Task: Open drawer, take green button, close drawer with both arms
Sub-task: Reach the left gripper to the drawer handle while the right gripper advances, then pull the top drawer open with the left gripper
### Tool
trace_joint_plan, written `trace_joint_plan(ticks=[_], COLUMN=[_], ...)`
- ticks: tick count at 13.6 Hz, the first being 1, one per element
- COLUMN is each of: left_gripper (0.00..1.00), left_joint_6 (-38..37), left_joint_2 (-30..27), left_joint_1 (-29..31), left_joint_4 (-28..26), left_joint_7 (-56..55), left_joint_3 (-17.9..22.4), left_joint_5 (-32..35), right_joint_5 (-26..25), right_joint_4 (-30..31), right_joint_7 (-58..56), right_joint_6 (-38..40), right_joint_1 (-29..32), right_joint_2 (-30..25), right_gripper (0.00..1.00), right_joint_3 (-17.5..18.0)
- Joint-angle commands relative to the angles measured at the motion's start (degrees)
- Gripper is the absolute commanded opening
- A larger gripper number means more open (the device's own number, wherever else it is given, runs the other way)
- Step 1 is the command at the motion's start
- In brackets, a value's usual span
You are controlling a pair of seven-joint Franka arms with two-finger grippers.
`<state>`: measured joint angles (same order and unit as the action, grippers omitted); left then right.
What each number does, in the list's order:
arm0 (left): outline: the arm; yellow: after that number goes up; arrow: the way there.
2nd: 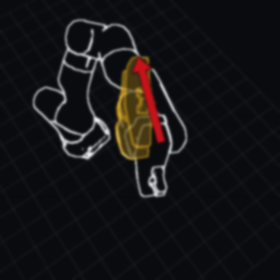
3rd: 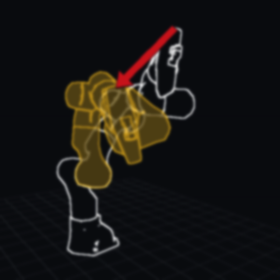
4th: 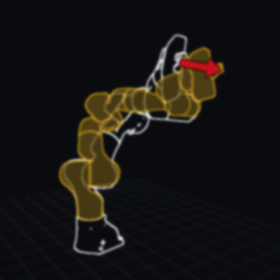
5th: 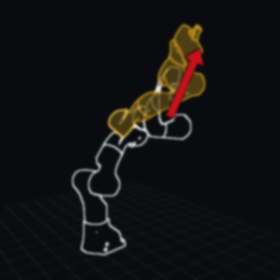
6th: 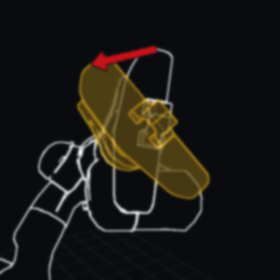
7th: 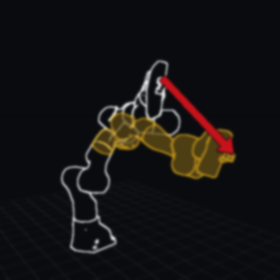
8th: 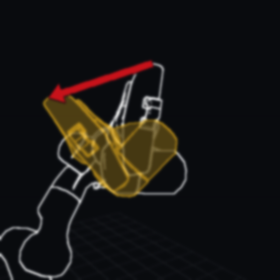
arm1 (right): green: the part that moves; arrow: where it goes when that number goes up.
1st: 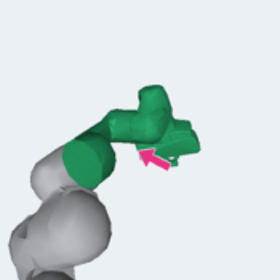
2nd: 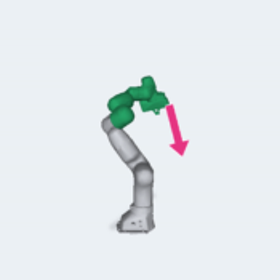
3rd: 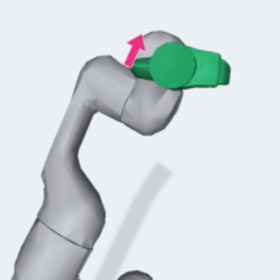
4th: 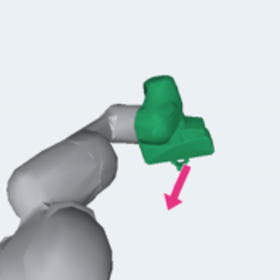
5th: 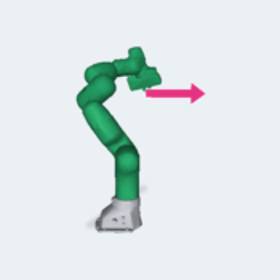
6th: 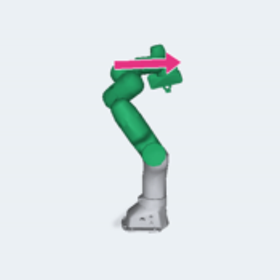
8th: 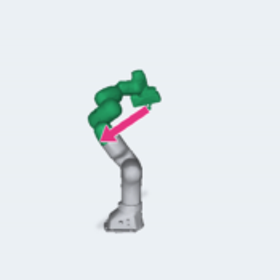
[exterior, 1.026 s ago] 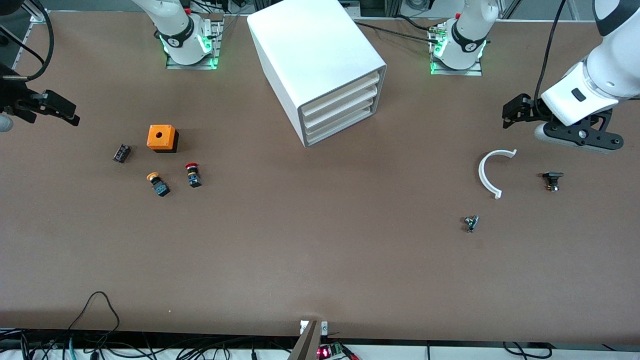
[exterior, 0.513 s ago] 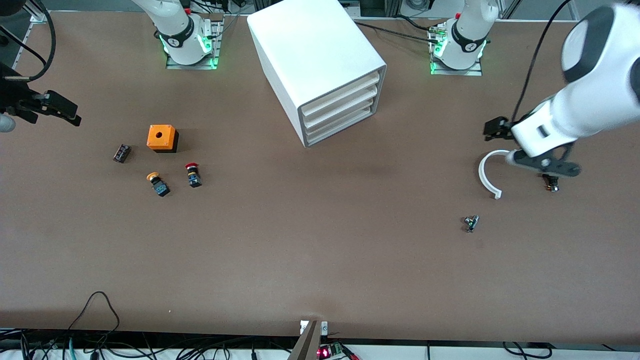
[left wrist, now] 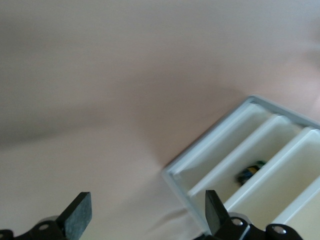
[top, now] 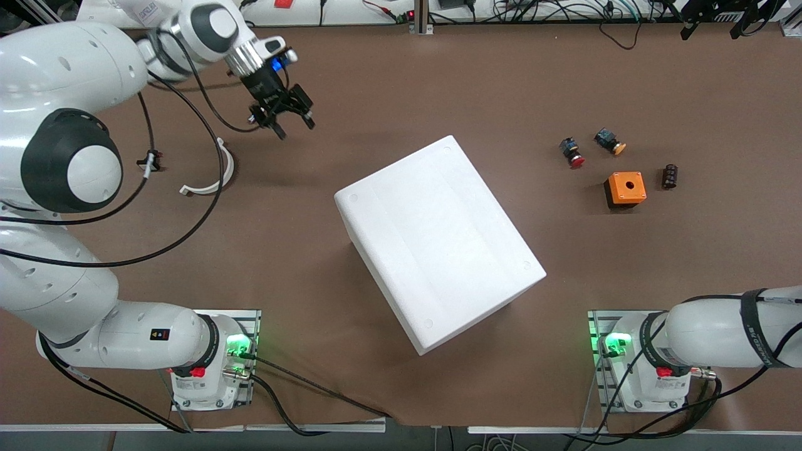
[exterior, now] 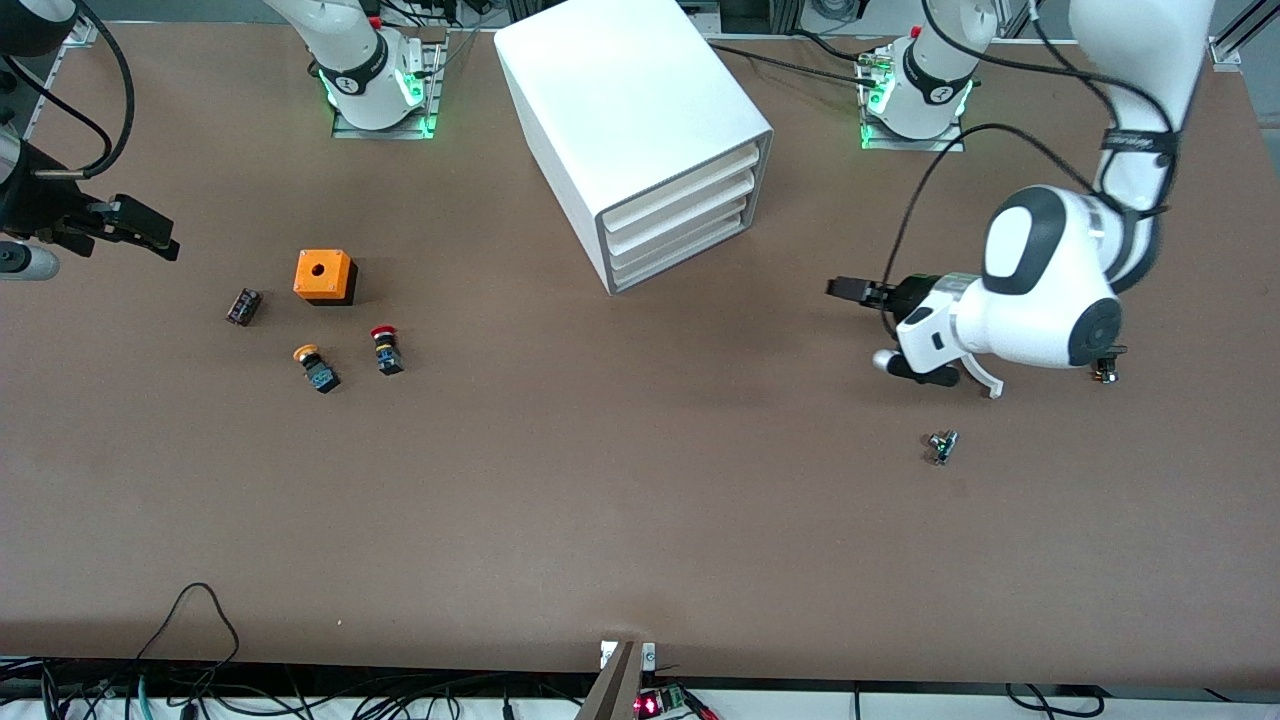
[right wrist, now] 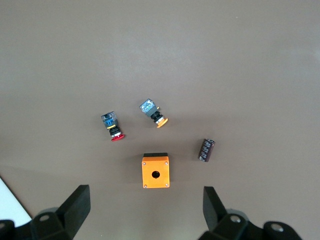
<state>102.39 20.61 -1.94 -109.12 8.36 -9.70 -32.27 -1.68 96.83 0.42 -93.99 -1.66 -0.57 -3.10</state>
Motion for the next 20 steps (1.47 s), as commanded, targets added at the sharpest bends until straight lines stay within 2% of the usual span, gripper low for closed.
trace_joint_plan(ticks=[1, 4, 6, 8, 12, 15, 17, 18, 19, 20], left_gripper=[1.00, 1.00, 1.00, 0.99, 0.96, 0.86, 0.74, 0.64, 0.46, 0.19], left_joint_6=[5.4, 7.4, 11.7, 14.0, 17.5, 17.6, 18.7, 19.1, 19.6, 19.8], left_joint_2=[1.0, 5.0, 5.8, 6.5, 7.1, 7.6, 7.8, 8.0, 8.1, 8.2], left_joint_1=[-2.8, -4.7, -6.2, -6.7, -7.5, -8.2, -9.0, -9.2, -9.2, -9.2], left_joint_4=[-6.0, -8.0, -10.8, -12.3, -14.4, -14.9, -15.6, -16.1, -16.2, -16.4], left_joint_7=[7.7, 12.7, 15.1, 15.2, 15.1, 15.2, 15.2, 15.2, 15.3, 15.3], left_joint_3=[-0.8, -3.5, -4.9, -8.0, -11.7, -12.0, -12.2, -12.8, -13.2, -13.2], left_joint_5=[-9.5, -15.5, -20.1, -23.6, -24.9, -25.0, -24.9, -24.9, -24.9, -24.9], right_joint_5=[0.3, -1.0, -0.9, -0.5, -0.4, -0.1, -0.1, -0.1, -0.1, 0.0], right_joint_4=[0.3, -0.2, -0.3, -0.2, -0.6, -0.7, -0.7, -0.8, -0.7, -0.7], right_joint_7=[-0.6, -0.7, -1.0, -0.5, -0.9, -0.8, -0.9, -0.9, -0.9, -0.8], right_joint_6=[0.0, 0.5, 1.3, 2.1, 2.7, 2.8, 3.1, 3.1, 3.1, 3.1], right_joint_1=[-2.5, -4.8, -4.8, -5.0, -6.4, -6.9, -7.2, -7.3, -7.4, -7.3], right_joint_2=[0.8, 2.1, 3.0, 3.4, 5.3, 5.6, 6.4, 6.4, 6.4, 6.5], right_gripper=[1.00, 1.00, 1.00, 1.00, 1.00, 1.00, 1.00, 1.00, 1.00, 1.00], right_joint_3=[0.0, 0.0, 0.0, 0.0, 0.0, 0.0, 0.0, 0.0, 0.0, 0.1])
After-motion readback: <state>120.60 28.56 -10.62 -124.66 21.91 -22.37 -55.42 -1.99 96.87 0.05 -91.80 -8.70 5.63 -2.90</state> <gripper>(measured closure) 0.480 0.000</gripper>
